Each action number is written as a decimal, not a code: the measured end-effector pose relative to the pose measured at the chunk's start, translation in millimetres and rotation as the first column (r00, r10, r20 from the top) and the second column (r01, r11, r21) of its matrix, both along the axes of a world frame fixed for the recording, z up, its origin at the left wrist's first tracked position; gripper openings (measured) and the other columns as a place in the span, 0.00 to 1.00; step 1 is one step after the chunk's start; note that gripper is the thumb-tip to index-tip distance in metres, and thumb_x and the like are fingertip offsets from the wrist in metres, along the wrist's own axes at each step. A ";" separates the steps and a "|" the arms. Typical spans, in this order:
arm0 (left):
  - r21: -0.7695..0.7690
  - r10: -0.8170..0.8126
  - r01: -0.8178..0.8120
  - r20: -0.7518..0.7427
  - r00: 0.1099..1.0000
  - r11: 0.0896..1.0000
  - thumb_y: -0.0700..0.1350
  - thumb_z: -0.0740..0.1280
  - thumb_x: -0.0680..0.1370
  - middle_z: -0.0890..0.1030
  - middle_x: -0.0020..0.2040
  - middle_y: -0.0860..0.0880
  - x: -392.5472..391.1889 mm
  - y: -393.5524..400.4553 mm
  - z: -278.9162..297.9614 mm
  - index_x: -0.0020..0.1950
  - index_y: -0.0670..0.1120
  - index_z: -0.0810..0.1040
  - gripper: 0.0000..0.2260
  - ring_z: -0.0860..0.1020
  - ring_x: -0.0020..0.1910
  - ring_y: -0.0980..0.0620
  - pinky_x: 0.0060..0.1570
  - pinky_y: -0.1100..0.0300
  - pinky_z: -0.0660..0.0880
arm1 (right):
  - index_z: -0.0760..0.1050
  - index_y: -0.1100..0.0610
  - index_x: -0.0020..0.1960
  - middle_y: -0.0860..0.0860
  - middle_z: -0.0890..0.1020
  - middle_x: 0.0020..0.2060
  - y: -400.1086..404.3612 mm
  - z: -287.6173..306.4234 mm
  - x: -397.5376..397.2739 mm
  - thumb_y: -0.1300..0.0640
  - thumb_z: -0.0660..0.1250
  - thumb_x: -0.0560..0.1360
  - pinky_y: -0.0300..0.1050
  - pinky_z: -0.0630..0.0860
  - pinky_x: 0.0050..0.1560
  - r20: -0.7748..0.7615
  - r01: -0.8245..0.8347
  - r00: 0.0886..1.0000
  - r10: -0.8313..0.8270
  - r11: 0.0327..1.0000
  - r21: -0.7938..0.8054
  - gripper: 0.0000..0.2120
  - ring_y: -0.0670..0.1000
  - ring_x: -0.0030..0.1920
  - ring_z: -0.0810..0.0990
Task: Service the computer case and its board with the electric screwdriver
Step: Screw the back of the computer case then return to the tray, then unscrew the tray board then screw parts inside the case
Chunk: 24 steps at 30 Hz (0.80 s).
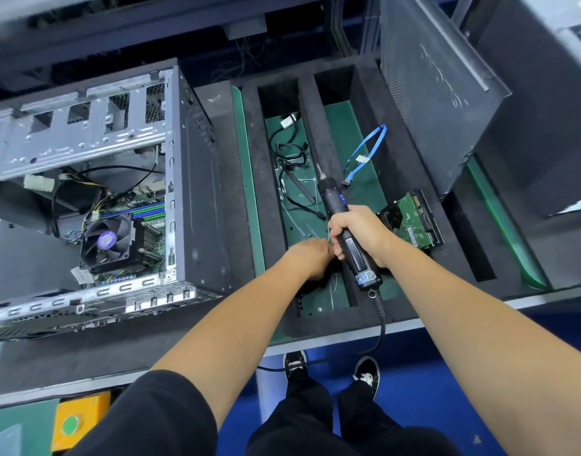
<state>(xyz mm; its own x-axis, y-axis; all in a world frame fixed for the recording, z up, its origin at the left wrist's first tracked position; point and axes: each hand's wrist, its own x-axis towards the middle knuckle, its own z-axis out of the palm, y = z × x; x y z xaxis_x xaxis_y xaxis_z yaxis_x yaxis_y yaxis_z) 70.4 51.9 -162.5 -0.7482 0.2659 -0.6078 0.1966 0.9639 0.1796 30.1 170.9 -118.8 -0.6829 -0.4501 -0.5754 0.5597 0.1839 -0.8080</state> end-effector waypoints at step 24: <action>0.341 0.533 -0.470 -0.119 0.837 0.814 0.38 0.61 0.73 0.79 0.43 0.42 -3.4 -0.2 23.2 0.40 0.44 0.74 0.04 0.78 0.43 0.41 0.38 0.55 0.73 | 0.69 0.61 0.40 0.57 0.73 0.24 -1.2 4.4 5.6 0.66 0.66 0.63 0.44 0.73 0.26 -0.061 -0.024 0.998 0.029 0.997 0.074 0.08 0.55 0.24 0.73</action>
